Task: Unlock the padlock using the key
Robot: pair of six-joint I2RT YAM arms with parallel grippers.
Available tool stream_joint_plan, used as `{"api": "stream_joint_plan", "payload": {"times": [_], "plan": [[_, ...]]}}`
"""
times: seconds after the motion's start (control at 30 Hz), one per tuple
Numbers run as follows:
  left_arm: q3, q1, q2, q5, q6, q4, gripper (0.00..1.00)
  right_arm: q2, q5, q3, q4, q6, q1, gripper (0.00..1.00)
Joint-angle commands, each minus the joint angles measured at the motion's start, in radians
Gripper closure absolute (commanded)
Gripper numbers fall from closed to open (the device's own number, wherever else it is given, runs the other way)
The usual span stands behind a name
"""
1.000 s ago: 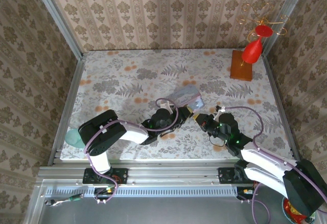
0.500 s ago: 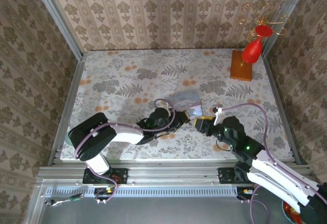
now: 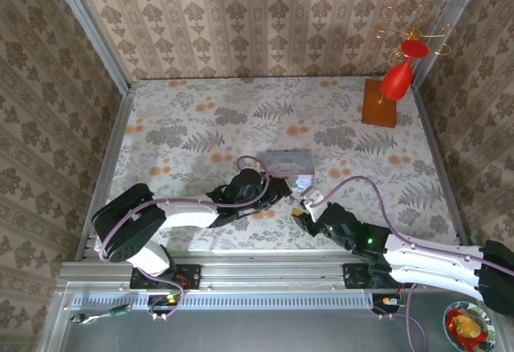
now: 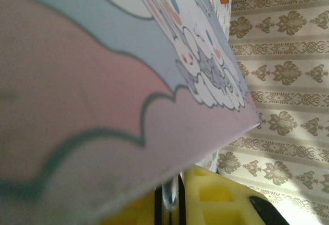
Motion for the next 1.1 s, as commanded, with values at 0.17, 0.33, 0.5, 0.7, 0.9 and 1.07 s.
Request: {"api": "stream_joint_plan", "payload": {"times": [0.17,0.33,0.5,0.7,0.9,1.07], "plan": [[-0.010,0.003,-0.033,0.002,0.024,0.011,1.00,0.090,0.072,0.056,0.149,-0.062,0.012,0.58],[-0.012,0.001,-0.025,0.004,0.020,0.028,1.00,0.163,0.061,0.074,0.183,-0.081,0.027,0.57],[-0.007,-0.004,-0.021,0.011,0.018,0.030,1.00,0.219,0.104,0.089,0.209,-0.075,0.029,0.57],[0.006,-0.020,-0.022,0.009,0.020,0.024,1.00,0.284,0.177,0.113,0.222,-0.071,0.028,0.69],[0.014,-0.027,-0.025,0.001,0.028,0.006,1.00,0.278,0.203,0.110,0.244,0.021,0.028,0.88],[0.014,-0.025,-0.030,-0.019,0.053,-0.026,1.00,0.254,0.053,0.085,0.275,0.291,0.003,1.00]]}}
